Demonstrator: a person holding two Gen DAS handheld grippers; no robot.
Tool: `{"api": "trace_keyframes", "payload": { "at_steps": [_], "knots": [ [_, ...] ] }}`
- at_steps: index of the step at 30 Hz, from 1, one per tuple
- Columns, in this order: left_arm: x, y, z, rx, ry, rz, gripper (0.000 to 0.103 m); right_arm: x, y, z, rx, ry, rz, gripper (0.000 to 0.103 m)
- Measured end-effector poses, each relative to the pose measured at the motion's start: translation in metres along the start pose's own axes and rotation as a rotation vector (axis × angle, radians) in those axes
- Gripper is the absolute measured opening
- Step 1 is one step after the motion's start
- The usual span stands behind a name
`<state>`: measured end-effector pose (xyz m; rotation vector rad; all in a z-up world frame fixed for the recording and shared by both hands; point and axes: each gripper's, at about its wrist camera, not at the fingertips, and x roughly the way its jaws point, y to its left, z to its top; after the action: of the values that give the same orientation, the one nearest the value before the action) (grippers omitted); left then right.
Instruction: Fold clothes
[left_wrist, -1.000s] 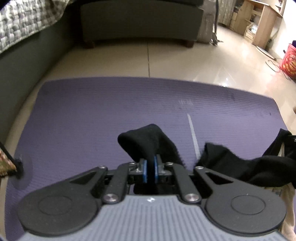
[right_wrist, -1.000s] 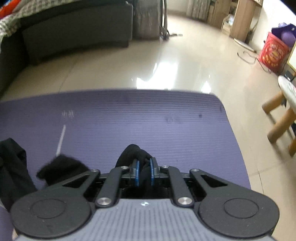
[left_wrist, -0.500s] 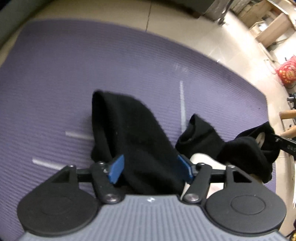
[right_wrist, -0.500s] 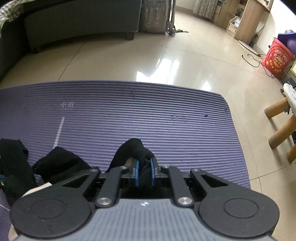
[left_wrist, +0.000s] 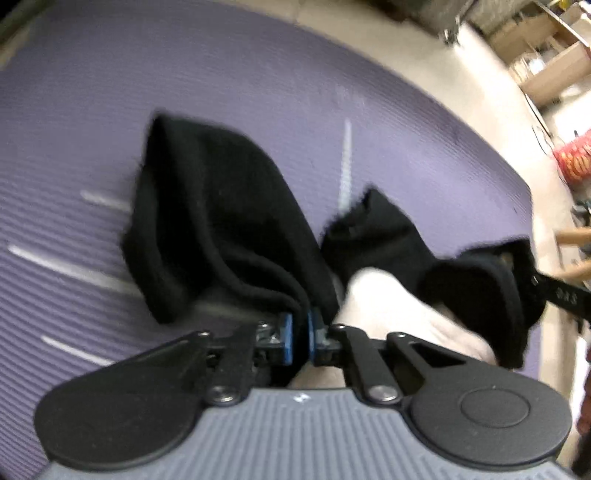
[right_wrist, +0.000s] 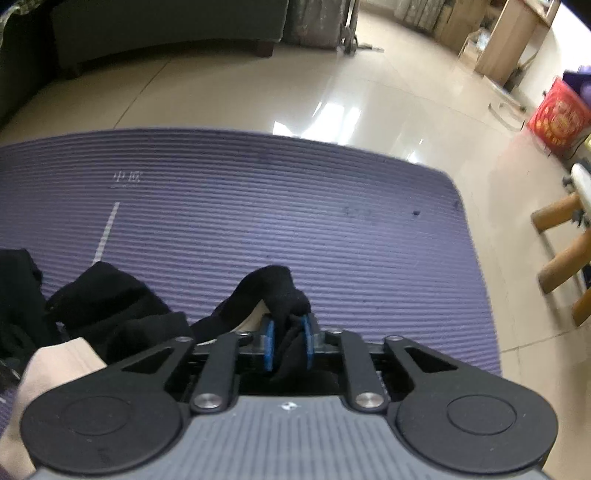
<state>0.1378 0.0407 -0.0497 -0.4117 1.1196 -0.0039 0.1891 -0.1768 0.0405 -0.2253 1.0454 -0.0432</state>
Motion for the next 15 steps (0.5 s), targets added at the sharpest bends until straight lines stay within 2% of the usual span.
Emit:
{"api": "trace_keyframes", "payload": {
  "at_steps": [1, 4, 10, 15],
  "knots": [
    [-0.007, -0.003, 0.001, 0.029, -0.053, 0.035, 0.006, -0.003, 0.000, 0.001, 0.000, -0.021, -0.008, 0.011],
    [-0.023, -0.008, 0.008, 0.097, -0.143, 0.094, 0.006, -0.011, 0.001, 0.008, 0.018, -0.078, -0.025, 0.010],
    [-0.044, -0.013, 0.038, 0.126, -0.254, 0.146, 0.006, -0.024, 0.002, 0.023, 0.053, -0.150, -0.032, 0.010],
    [-0.046, -0.026, 0.062, 0.143, -0.328, 0.184, 0.006, -0.034, -0.001, 0.046, 0.089, -0.223, -0.036, 0.010]
  ]
}}
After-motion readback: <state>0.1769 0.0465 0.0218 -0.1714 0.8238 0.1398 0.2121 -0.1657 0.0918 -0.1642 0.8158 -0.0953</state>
